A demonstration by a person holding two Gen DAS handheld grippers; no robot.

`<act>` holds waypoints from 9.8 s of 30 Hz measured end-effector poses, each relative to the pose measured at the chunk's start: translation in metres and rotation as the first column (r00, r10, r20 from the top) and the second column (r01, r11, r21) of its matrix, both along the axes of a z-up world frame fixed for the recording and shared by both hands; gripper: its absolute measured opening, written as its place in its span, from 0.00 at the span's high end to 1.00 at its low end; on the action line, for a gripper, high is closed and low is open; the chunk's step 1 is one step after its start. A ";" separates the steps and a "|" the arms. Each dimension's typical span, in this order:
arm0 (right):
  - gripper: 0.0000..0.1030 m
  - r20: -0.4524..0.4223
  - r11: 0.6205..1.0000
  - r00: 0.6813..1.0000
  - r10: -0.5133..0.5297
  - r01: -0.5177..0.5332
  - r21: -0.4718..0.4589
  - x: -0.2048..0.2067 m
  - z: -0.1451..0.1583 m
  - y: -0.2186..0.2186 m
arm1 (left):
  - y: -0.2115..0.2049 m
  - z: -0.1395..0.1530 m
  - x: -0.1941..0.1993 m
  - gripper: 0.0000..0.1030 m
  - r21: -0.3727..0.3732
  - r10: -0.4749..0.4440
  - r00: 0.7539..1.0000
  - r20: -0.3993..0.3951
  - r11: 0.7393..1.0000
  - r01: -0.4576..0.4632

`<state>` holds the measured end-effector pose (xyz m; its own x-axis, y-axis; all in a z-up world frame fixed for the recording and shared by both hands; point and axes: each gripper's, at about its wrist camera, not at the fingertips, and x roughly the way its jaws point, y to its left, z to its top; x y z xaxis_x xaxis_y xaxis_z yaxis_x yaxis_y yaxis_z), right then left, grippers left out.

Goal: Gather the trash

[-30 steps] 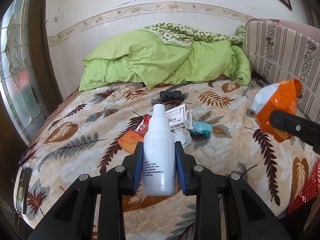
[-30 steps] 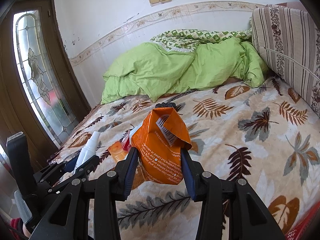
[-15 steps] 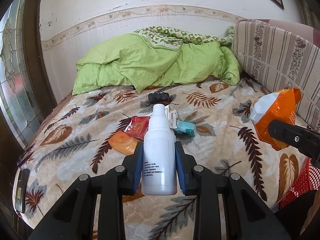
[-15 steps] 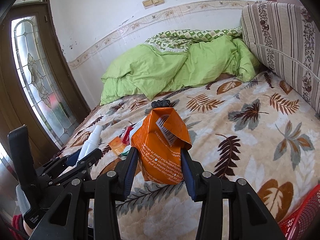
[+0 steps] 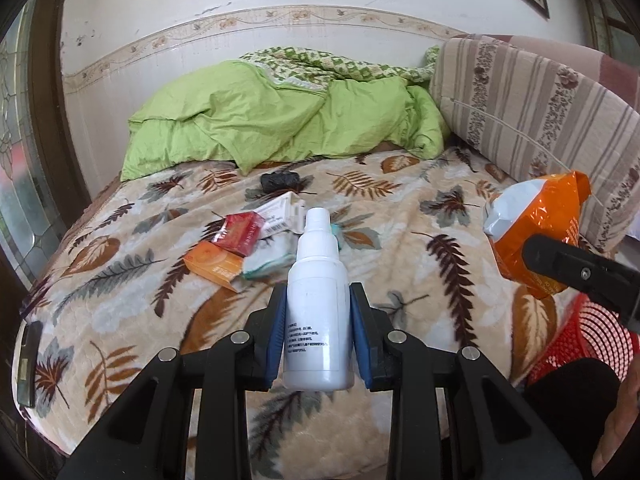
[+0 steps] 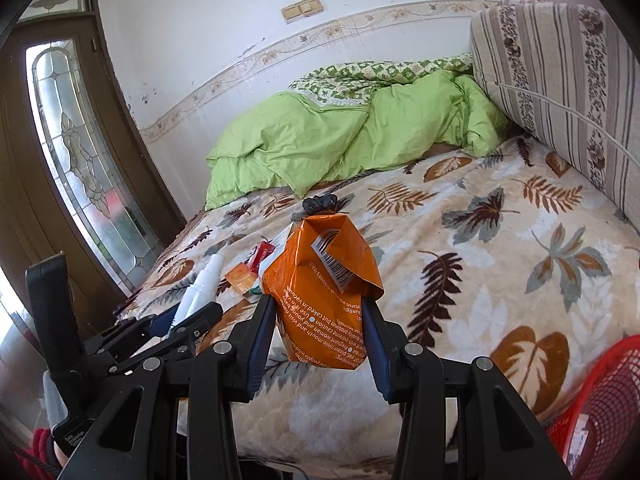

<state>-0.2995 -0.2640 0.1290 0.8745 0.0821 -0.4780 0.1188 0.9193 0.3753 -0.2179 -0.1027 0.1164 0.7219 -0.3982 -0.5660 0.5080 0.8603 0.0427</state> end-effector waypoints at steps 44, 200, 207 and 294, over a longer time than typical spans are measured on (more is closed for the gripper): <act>0.41 -0.090 0.869 0.882 -0.463 0.471 0.149 -0.171 -0.016 -0.191 | -0.174 0.023 -0.086 0.33 -0.158 -0.533 0.815 -0.229 0.846 0.509; 0.78 -0.221 0.978 0.972 0.074 -0.114 -0.174 0.198 -0.070 0.048 | 0.076 -0.063 0.167 0.54 -0.048 0.175 0.964 -0.200 0.981 -0.188; 0.78 -0.205 0.978 0.976 0.076 -0.113 -0.176 0.196 -0.068 0.051 | 0.075 -0.060 0.166 0.54 -0.040 0.180 0.966 -0.187 0.981 -0.191; 0.78 -0.161 0.851 0.847 -0.507 0.522 0.064 -0.174 -0.024 -0.167 | -0.155 0.028 -0.075 0.54 -0.178 -0.618 0.769 -0.162 0.785 0.593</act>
